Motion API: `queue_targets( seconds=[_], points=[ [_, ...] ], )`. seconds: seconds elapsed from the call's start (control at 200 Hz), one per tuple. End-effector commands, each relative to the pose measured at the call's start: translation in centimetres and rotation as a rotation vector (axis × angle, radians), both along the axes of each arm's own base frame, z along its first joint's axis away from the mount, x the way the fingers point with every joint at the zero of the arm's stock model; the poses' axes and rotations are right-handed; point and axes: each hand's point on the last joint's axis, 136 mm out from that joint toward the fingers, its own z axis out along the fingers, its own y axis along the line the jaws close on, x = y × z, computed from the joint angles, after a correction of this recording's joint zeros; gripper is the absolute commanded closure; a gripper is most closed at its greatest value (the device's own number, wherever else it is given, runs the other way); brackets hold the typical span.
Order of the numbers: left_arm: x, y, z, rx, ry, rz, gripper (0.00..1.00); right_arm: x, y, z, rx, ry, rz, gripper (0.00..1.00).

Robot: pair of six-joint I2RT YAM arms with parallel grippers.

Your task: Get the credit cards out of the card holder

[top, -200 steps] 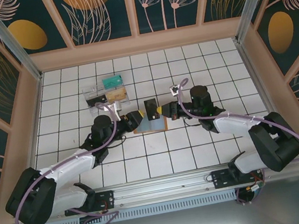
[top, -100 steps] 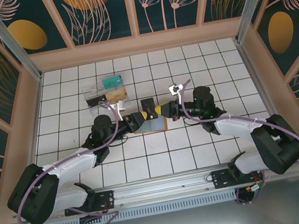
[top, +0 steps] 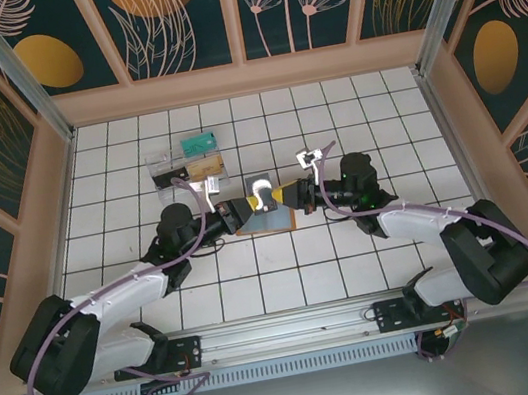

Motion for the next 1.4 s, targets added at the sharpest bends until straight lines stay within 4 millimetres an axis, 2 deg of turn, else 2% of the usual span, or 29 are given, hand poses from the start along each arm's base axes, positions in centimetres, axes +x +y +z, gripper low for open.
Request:
queue_targets(
  seconds=[0.0,0.035,0.115,0.165,0.25,0.35,0.405,0.42,0.47,0.626,0.781,0.901,0.976,1.106,1.226,1.396],
  points=[
    [-0.5,0.0,2.1,-0.043,-0.074,-0.019,0.99,-1.0,0.5,0.4,0.02,-0.027,0.052,0.82],
    [-0.5,0.1,2.1,-0.038,-0.075,-0.017,1.0,-1.0,0.5,0.3,0.017,-0.026,0.048,0.77],
    [-0.4,0.2,1.9,-0.018,-0.075,-0.006,1.0,-0.6,0.4,0.1,0.003,-0.023,0.022,0.46],
    [-0.3,0.5,1.5,0.005,-0.073,0.008,1.0,-0.2,0.1,-0.2,-0.015,-0.021,-0.007,0.34],
    [0.2,0.9,0.9,0.068,-0.079,0.042,1.0,0.4,-0.4,-0.5,-0.047,-0.028,-0.066,0.23],
    [1.1,2.0,-0.4,0.201,-0.081,0.109,1.0,1.2,-1.4,-0.9,-0.084,-0.035,-0.152,0.15],
    [1.8,3.0,-1.2,0.291,-0.083,0.163,1.0,1.3,-1.9,-0.8,-0.09,-0.048,-0.187,0.13],
    [2.1,3.3,-1.4,0.316,-0.083,0.18,1.0,1.3,-2.0,-0.7,-0.091,-0.051,-0.196,0.07],
    [2.7,4.5,-2.1,0.405,-0.085,0.229,1.0,1.3,-2.4,-0.6,-0.094,-0.061,-0.221,0.02],
    [4.4,7.8,-2.8,0.64,-0.148,0.367,1.0,0.9,-3.3,-0.3,-0.089,-0.092,-0.258,0.01],
    [4.6,8.1,-2.4,0.826,-0.368,0.285,1.0,-0.1,-3.3,0.0,-0.078,-0.115,-0.259,0.01],
    [5.5,9.4,-2.2,0.989,-0.448,0.295,1.0,-0.6,-3.6,0.4,-0.068,-0.131,-0.268,0.01],
    [5.1,9.2,-2.6,1.082,-0.546,0.205,1.0,-0.9,-3.9,0.7,-0.06,-0.138,-0.277,0.01],
    [5.7,10.6,-2.5,1.286,-0.703,0.159,1.0,-1.0,-4.4,1.5,-0.048,-0.15,-0.298,0.01],
    [5.6,11.8,-4.6,1.511,-0.841,-0.025,1.0,-1.0,-5.0,1.8,-0.042,-0.158,-0.331,0.01],
    [6.6,13.8,-5.0,1.563,-0.929,-0.181,1.0,-1.0,-5.1,1.9,-0.036,-0.153,-0.337,0.01]
  ],
)
